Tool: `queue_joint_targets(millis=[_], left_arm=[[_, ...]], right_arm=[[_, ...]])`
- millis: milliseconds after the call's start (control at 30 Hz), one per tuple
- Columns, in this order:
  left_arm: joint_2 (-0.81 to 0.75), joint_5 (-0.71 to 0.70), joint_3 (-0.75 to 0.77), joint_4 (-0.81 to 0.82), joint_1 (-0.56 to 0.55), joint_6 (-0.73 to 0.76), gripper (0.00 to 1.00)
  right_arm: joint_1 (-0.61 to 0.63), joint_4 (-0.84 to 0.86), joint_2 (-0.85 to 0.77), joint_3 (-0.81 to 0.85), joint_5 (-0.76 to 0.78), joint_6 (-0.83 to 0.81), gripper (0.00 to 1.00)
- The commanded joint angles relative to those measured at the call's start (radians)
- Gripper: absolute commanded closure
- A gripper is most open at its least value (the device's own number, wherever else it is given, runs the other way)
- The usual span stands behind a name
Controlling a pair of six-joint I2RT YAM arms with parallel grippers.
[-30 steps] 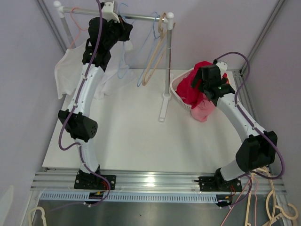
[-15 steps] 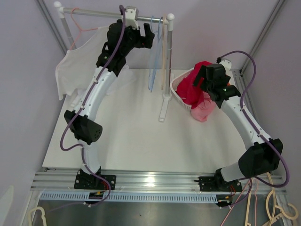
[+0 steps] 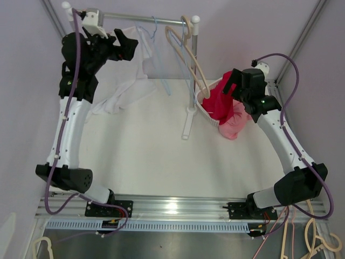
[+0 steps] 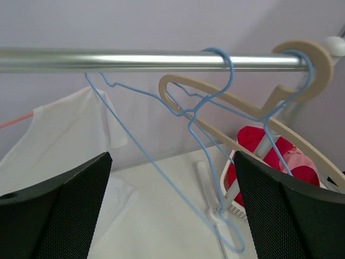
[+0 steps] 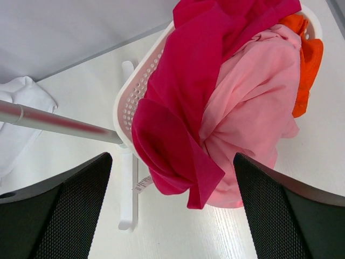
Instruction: Remove the t-shirt from the hanger
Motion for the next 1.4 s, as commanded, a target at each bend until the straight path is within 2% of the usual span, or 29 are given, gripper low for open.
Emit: queue_joint_targets(millis=[0,100,167,233,300,433,500,600,733,800,867,1033,1167,1233,1267,1367], left_arm=[[-0.064,0.166,-0.036,0.031,0.04,-0.003,0.01],[-0.085,0.28,-0.069,0.025,0.087,-0.018,0.0],[-0.105,0.257,-0.091,0.042,0.118,-0.018,0.01],[-0.133,0.208,-0.178,0.086,0.161,-0.001,0.0],[-0.116,0.205,-0.21,0.132,0.232,-0.004,0.0],[0.0,0.274,-0.065,0.06,0.313,-0.023,0.0],[0.029,0.288,-0.049,0.088,0.344,-0.041,0.01],[0.04,0.309,-0.069,0.192,0.351,-0.049,0.05],[0.036,0.245,-0.16,0.344,0.353,-0.07,0.04],[0.095,0.229,-0.093,0.323,0.359,-0.081,0.06],[0.128,0.229,-0.092,0.33,0.362,-0.093,0.06],[0.203,0.252,-0.094,0.47,0.364,-0.124,0.06],[0.306,0.251,0.038,0.425,0.364,-0.117,0.09],[0.324,0.252,0.035,0.474,0.364,-0.116,0.1],[0.33,0.254,0.032,0.502,0.364,-0.12,0.11],[0.37,0.249,0.088,0.476,0.365,-0.129,0.3]], right_arm=[[-0.004,0.029,-0.019,0.034,-0.032,-0.011,0.01],[-0.004,0.035,-0.002,0.04,-0.051,-0.011,0.0],[-0.006,0.039,0.009,0.044,-0.054,-0.013,0.01],[-0.007,0.046,0.013,0.045,-0.061,-0.014,0.01],[-0.012,0.039,0.023,0.065,-0.071,-0.017,0.0],[-0.03,0.008,0.033,0.12,-0.074,-0.039,0.01],[-0.042,0.005,0.033,0.129,-0.083,-0.045,0.0],[-0.053,0.008,0.035,0.143,-0.086,-0.054,0.01],[-0.065,0.022,0.046,0.143,-0.103,-0.051,0.01],[-0.067,0.028,0.053,0.145,-0.11,-0.048,0.01],[-0.067,0.032,0.064,0.145,-0.114,-0.05,0.0],[-0.069,0.051,0.083,0.139,-0.103,-0.065,0.0],[-0.075,0.065,0.11,0.148,-0.117,-0.068,0.0],[-0.076,0.063,0.122,0.162,-0.123,-0.07,0.0],[-0.076,0.063,0.125,0.165,-0.13,-0.071,0.01],[-0.078,0.065,0.127,0.169,-0.124,-0.076,0.01]])
